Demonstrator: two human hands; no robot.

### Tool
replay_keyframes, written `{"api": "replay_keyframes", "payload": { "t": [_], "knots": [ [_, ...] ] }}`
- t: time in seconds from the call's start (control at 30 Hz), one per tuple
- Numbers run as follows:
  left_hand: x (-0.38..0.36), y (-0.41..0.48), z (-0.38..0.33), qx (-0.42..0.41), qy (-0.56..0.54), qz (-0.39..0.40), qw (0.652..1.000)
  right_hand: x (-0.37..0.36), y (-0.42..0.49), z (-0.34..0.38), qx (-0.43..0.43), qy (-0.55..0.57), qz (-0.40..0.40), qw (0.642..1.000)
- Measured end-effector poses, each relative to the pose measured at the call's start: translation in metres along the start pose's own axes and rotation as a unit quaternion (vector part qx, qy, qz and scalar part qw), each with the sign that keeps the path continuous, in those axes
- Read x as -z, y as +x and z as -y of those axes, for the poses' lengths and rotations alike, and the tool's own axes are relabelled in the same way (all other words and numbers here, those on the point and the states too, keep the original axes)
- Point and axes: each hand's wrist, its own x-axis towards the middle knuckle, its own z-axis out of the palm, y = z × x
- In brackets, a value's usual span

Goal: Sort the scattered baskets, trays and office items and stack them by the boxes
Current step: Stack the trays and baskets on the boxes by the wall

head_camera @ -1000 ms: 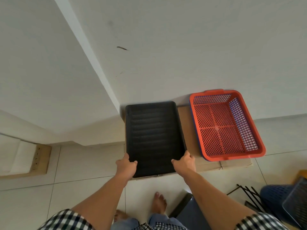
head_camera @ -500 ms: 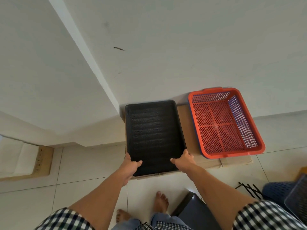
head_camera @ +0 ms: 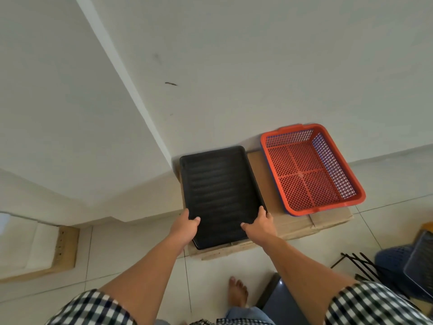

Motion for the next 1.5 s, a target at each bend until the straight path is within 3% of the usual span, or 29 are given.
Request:
{"api": "replay_keyframes", "payload": {
  "t": [0.17,0.37,0.63,0.87,1.13,1.37,1.5],
  "knots": [
    [0.018,-0.017,-0.003,-0.096,0.16,-0.002,0.982,-0.013,-0.036,0.009,0.004,0.009,-0.075,0.997],
    [0.04,-0.05,0.007,-0.201,0.34,0.011,0.919,-0.05,-0.102,0.003,-0.023,0.094,-0.167,0.981],
    [0.027,-0.123,0.041,-0.299,0.446,0.069,0.841,-0.106,-0.222,-0.032,-0.068,0.12,-0.241,0.961],
    [-0.032,-0.202,0.062,-0.413,0.495,0.108,0.757,-0.12,-0.303,-0.12,-0.181,0.108,-0.316,0.925],
    [-0.125,-0.293,0.093,-0.468,0.546,0.15,0.678,-0.147,-0.392,-0.234,-0.299,0.189,-0.359,0.864],
    [-0.224,-0.396,0.153,-0.516,0.57,0.186,0.612,-0.179,-0.492,-0.343,-0.347,0.243,-0.377,0.824],
    [-0.274,-0.455,0.197,-0.527,0.575,0.196,0.595,-0.203,-0.538,-0.413,-0.36,0.256,-0.372,0.816]
  ]
}}
